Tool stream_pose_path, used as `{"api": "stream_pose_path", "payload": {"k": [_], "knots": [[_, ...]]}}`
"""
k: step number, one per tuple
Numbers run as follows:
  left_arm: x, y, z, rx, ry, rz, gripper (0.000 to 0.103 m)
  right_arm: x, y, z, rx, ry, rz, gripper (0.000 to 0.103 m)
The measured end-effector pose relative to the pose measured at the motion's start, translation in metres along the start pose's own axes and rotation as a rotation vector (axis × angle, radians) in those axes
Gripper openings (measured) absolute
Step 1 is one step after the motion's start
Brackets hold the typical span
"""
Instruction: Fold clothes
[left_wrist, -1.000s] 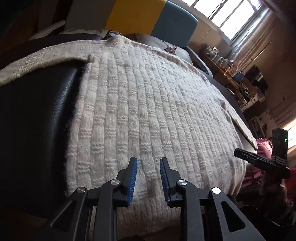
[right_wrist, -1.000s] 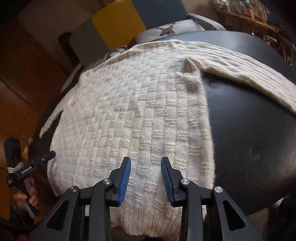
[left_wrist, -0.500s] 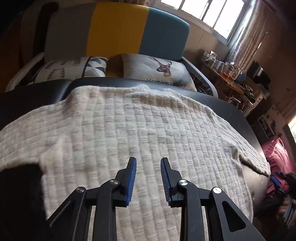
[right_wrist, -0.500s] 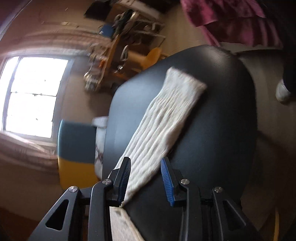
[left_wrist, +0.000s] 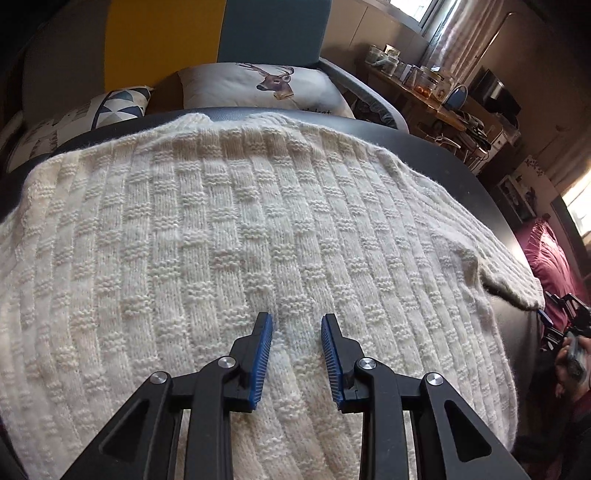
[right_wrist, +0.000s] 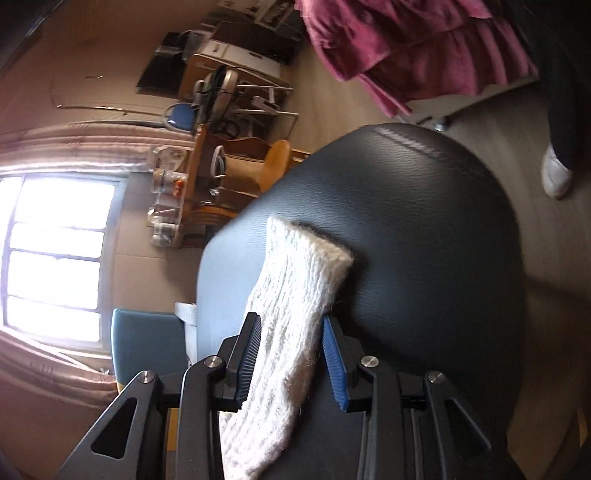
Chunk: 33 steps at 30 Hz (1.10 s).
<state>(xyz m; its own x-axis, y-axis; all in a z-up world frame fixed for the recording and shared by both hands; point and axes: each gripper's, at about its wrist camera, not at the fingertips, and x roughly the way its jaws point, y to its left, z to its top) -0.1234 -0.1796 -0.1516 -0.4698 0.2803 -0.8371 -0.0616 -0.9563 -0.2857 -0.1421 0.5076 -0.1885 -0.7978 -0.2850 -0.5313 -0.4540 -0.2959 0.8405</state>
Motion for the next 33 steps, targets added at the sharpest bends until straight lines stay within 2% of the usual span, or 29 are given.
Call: {"api": "stream_pose_path", "payload": {"k": [3,7,9,12,15,17,20,23,26,30,33], "knots": [[-0.001,0.001,-0.001,-0.006,-0.004,-0.007,0.029,-0.001,0.001,0.002,-0.033,0.032,-0.01,0.034],[-0.001,0.0,-0.002,0.001,-0.012,-0.008,0.032,0.007,0.015,0.004,-0.158,0.079,-0.127,0.007],[0.0,-0.001,-0.003,0.006,-0.013,-0.006,0.033,0.01,0.02,0.003,-0.203,0.081,-0.141,0.006],[0.0,-0.002,-0.003,0.014,-0.014,-0.004,0.034,0.015,0.035,-0.003,-0.264,0.103,-0.092,0.006],[0.0,-0.004,-0.003,0.017,-0.006,0.0,0.035,0.027,0.073,-0.023,-0.383,0.166,-0.013,0.006],[0.0,-0.002,0.001,0.001,0.011,-0.01,0.035,0.036,0.103,-0.046,-0.479,0.221,0.036,0.006],[-0.003,0.003,0.008,-0.053,0.036,-0.04,0.035,0.056,0.149,-0.099,-0.659,0.332,0.086,0.006],[-0.008,0.007,0.016,-0.125,0.058,-0.135,0.035,0.08,0.177,-0.169,-0.866,0.454,0.065,0.006],[-0.011,0.003,0.029,-0.186,0.078,-0.23,0.035,0.101,0.178,-0.228,-1.033,0.533,0.007,0.006],[-0.005,-0.019,0.055,-0.237,0.125,-0.377,0.035,0.108,0.163,-0.265,-1.125,0.58,-0.018,0.006],[0.011,-0.045,0.075,-0.25,0.172,-0.449,0.035,0.103,0.164,-0.274,-1.151,0.558,-0.001,0.006]]}}
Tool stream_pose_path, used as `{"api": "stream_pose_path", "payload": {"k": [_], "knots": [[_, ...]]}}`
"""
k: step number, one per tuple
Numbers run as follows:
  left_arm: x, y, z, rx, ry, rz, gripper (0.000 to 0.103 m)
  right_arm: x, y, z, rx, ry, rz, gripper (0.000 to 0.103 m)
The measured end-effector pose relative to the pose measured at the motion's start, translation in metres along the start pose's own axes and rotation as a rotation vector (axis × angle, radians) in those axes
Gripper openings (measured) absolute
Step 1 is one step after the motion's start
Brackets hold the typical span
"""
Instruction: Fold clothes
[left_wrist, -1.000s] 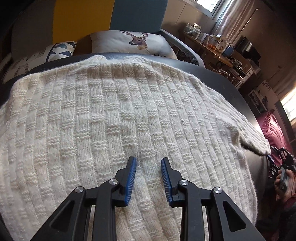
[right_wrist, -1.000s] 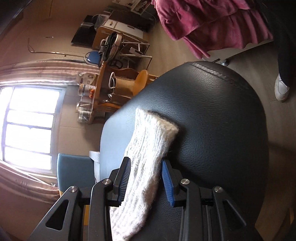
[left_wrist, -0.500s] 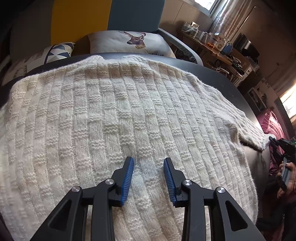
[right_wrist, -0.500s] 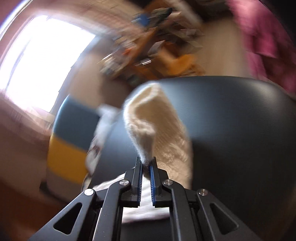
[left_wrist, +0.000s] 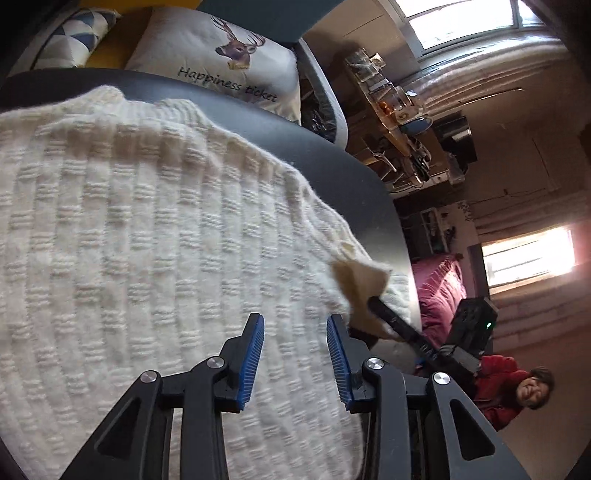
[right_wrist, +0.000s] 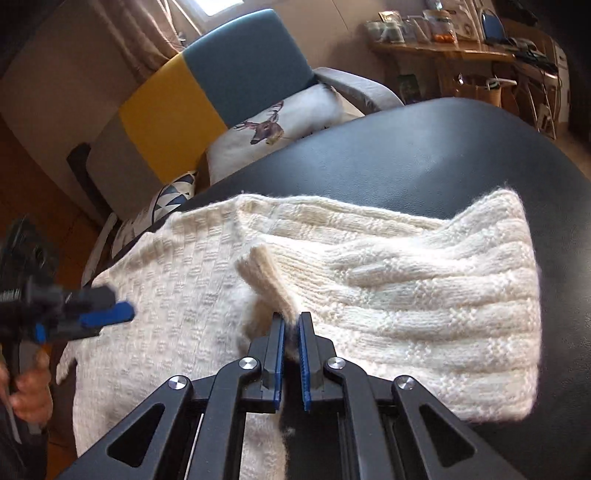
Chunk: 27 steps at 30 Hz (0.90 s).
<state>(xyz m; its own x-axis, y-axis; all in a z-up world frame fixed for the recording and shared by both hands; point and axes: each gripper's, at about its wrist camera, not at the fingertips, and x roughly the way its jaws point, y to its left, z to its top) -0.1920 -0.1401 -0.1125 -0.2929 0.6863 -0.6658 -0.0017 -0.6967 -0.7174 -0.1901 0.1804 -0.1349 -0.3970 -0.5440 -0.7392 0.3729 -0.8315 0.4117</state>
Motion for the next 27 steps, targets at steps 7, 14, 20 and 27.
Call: {"api": "stream_pose_path", "payload": {"k": [7,14,20,27], "knots": [[0.075,-0.032,0.026,-0.11,0.155,-0.139,0.035,-0.022,0.012,-0.016,-0.126,-0.064,-0.004,0.006],[0.126,-0.035,0.041,-0.218,0.264,-0.168,0.041,-0.027,0.032,-0.031,-0.276,-0.088,-0.071,0.007],[0.133,-0.043,0.041,-0.17,0.271,-0.116,0.023,-0.022,0.032,-0.039,-0.301,-0.067,-0.104,0.019],[0.109,-0.077,0.041,0.019,0.172,-0.003,0.007,-0.071,-0.015,-0.055,-0.063,-0.137,0.005,0.027]]}}
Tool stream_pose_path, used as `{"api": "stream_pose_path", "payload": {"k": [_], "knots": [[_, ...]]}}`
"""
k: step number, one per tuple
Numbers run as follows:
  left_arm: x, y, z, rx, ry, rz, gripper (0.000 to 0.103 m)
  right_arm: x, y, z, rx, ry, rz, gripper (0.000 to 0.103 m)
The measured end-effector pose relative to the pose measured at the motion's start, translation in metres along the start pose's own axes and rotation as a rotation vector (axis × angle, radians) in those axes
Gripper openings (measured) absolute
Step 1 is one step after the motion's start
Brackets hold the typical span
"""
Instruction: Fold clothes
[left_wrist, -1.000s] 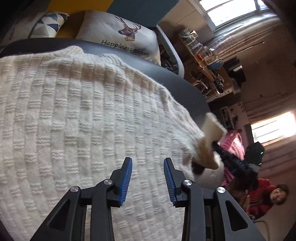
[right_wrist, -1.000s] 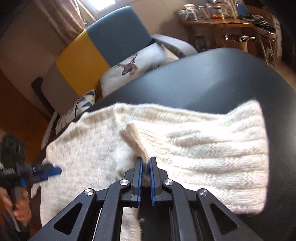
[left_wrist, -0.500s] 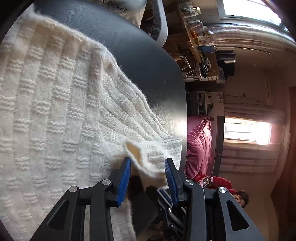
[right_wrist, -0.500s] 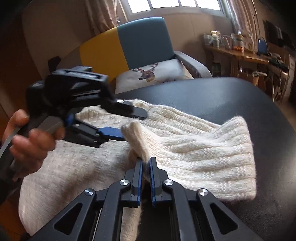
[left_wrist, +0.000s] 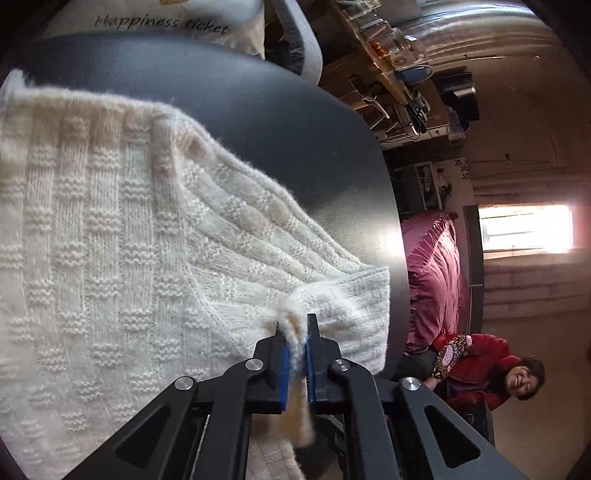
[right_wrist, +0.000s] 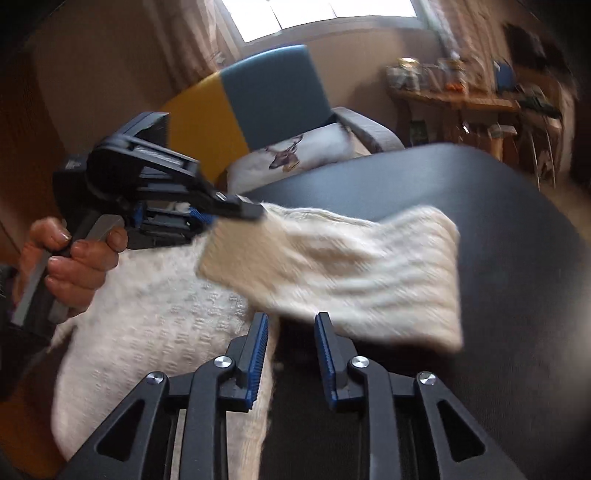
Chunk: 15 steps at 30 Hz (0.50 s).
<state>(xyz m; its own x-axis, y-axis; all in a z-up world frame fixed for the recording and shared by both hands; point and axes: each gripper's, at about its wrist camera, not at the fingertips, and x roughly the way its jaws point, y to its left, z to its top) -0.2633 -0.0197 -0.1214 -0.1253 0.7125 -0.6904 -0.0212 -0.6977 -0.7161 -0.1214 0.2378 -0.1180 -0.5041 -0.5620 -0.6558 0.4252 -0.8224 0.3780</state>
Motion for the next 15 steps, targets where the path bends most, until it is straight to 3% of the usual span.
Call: {"api": "stream_pose_path", "payload": {"k": [8,11,15], "knots": [[-0.106,-0.07,0.039,0.122,-0.231,-0.049,0.007,-0.022,-0.044,-0.036,0.205,0.053,-0.066,0.027],[-0.166,-0.083,0.052,0.153,-0.337,-0.016,0.007,-0.021,-0.043,-0.036,0.239,0.05,-0.034,0.027],[-0.236,-0.072,0.051,0.158,-0.445,0.02,0.007,-0.011,-0.035,-0.027,0.3,0.046,0.068,0.027]]}}
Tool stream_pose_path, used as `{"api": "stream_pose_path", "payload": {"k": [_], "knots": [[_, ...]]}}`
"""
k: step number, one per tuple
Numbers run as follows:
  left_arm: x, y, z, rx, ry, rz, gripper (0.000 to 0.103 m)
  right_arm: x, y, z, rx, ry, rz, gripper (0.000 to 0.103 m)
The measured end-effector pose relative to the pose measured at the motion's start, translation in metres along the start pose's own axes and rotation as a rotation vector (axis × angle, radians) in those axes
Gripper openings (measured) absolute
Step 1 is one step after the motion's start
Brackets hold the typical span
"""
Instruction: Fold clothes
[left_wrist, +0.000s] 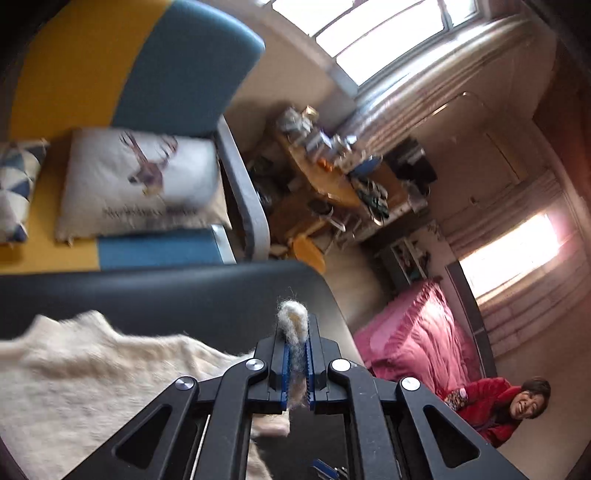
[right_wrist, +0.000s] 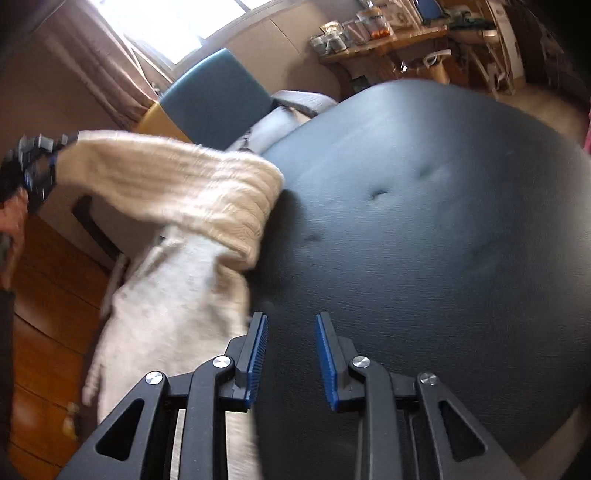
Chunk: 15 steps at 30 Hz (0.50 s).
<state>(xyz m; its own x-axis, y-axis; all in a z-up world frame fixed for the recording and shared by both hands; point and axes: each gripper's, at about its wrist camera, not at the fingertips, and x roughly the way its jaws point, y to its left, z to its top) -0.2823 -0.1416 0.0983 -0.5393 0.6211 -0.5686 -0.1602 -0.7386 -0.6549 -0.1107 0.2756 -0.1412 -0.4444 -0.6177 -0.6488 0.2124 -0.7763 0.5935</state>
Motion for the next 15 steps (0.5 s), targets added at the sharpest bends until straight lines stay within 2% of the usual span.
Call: {"api": "stream_pose_path", "payload": {"k": [6,9,12,13,14,15], "knots": [[-0.046,0.055,0.0,-0.04,-0.03,0.088,0.007,0.027,0.01,0.007,0.174,0.044,0.182,0.027],[-0.057,0.081,-0.013,-0.072,-0.011,0.084,0.007,0.042,0.007,0.012,0.371,0.083,0.372,0.033],[-0.068,0.1,-0.027,-0.103,-0.01,0.044,0.007,0.058,0.007,0.019,0.539,0.086,0.542,0.053],[-0.073,0.105,-0.03,-0.119,-0.017,0.017,0.007,0.066,0.009,0.02,0.576,0.093,0.563,0.074],[-0.079,0.11,-0.033,-0.135,-0.026,-0.013,0.007,0.074,0.011,0.02,0.61,0.105,0.574,0.088],[-0.087,0.113,-0.035,-0.143,-0.036,-0.037,0.007,0.082,0.015,0.02,0.629,0.116,0.57,0.088]]}}
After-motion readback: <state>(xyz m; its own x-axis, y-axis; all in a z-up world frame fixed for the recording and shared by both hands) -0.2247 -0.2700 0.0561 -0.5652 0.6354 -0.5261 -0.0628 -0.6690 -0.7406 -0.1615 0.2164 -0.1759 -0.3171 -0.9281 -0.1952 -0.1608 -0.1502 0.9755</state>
